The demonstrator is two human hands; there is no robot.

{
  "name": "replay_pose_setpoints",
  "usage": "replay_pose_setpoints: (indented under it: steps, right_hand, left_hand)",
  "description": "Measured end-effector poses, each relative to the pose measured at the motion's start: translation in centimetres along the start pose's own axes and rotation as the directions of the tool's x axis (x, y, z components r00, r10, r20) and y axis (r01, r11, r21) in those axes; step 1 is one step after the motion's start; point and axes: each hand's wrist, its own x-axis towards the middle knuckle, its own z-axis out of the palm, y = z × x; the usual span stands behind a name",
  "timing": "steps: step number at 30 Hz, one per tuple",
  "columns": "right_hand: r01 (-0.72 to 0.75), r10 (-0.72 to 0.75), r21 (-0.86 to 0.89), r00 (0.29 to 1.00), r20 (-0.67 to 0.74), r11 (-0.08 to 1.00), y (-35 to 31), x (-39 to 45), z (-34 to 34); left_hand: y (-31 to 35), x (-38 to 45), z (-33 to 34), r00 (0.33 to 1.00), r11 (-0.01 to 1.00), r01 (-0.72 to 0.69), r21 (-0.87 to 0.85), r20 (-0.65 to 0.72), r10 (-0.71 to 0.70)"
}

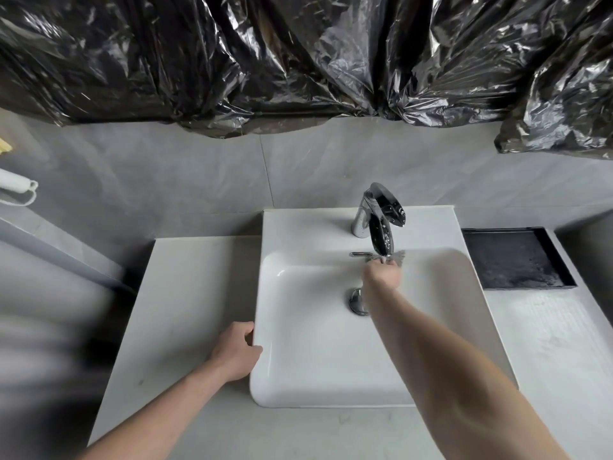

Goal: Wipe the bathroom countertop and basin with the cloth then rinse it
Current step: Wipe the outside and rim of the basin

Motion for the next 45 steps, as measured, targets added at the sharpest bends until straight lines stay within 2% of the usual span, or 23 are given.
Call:
replay_pose_setpoints:
  steps: [2,4,6,8,10,12,17,20,22,23,25,28,33,39,43,45]
  right_hand:
    - [-0.005,0.009,-0.023,0.987,0.16,1.0,0.3,-3.2,1.7]
    - [0.045,-0.027,-0.074,0.973,0.23,0.996,0.8,-5.6,3.8]
    - [0.132,-0.084,-0.158,0.957,0.279,0.979,1.3,-8.1,5.9]
    - [0.275,-0.167,-0.236,0.904,0.394,0.932,2.2,-10.8,7.5]
    - [0.505,-0.25,-0.266,0.737,0.628,0.821,3.2,-13.5,8.1]
    - [0.683,-0.26,-0.284,0.577,0.774,0.672,4.1,-14.6,7.8]
    - [0.838,-0.237,-0.181,0.342,0.909,0.514,5.4,-14.1,3.5]
    - [0.884,-0.164,-0.098,0.192,0.968,0.457,6.5,-14.5,-0.5]
    - [0.896,-0.057,-0.092,0.129,0.99,0.434,7.5,-14.8,-2.9]
    - [0.896,-0.004,-0.106,0.119,0.993,0.431,8.0,-14.9,-3.9]
    - [0.892,0.077,-0.16,0.141,0.987,0.422,8.3,-15.1,-5.9]
    - [0.881,0.175,-0.278,0.226,0.958,0.382,7.8,-15.2,-8.9]
    - [0.858,0.19,-0.407,0.363,0.912,0.315,6.6,-13.2,-14.0]
    - [0.796,0.179,-0.589,0.565,0.805,0.137,4.5,-8.1,-21.9]
    - [0.761,0.169,-0.649,0.638,0.751,0.012,3.4,-5.7,-26.3]
    - [0.743,0.164,-0.664,0.668,0.726,-0.088,2.6,-5.2,-27.8]
  left_hand:
    - [0.0,0.1,0.0,1.0,1.0,-0.012,-0.021,-0.001,0.012]
    - [0.1,0.1,0.1,1.0,0.999,-0.02,-0.031,-0.01,0.02]
    - [0.2,0.0,0.2,0.999,0.999,-0.03,-0.025,-0.03,0.029]
    - [0.4,-0.1,0.2,0.998,0.999,-0.043,-0.005,-0.046,0.042]
    - [0.4,-0.3,0.1,0.998,0.999,-0.047,-0.006,-0.053,0.047]
    - [0.4,-0.3,0.1,0.999,0.999,-0.04,-0.012,-0.037,0.04]
    - [-0.3,-0.2,-0.3,0.999,0.998,-0.043,-0.049,0.002,0.043]
    - [-0.4,0.1,-0.2,0.998,0.998,-0.059,-0.022,-0.009,0.058]
    - [-0.3,0.1,-0.1,0.997,0.997,-0.072,-0.004,-0.031,0.072]
    - [-0.2,0.0,0.0,0.997,0.997,-0.075,-0.003,-0.034,0.075]
    - [-0.1,-0.1,0.0,0.998,0.998,-0.066,-0.007,-0.023,0.066]
    - [-0.2,-0.2,-0.1,0.998,0.999,-0.049,-0.024,-0.028,0.048]
    - [-0.6,-0.2,0.2,0.999,0.999,-0.044,-0.026,-0.032,0.044]
    - [-0.4,-0.4,0.5,0.998,0.999,-0.033,0.004,-0.048,0.033]
    - [-0.1,-0.8,0.7,0.998,0.999,-0.029,-0.014,-0.054,0.028]
    - [0.1,-1.0,0.6,0.998,1.0,-0.026,-0.013,-0.056,0.025]
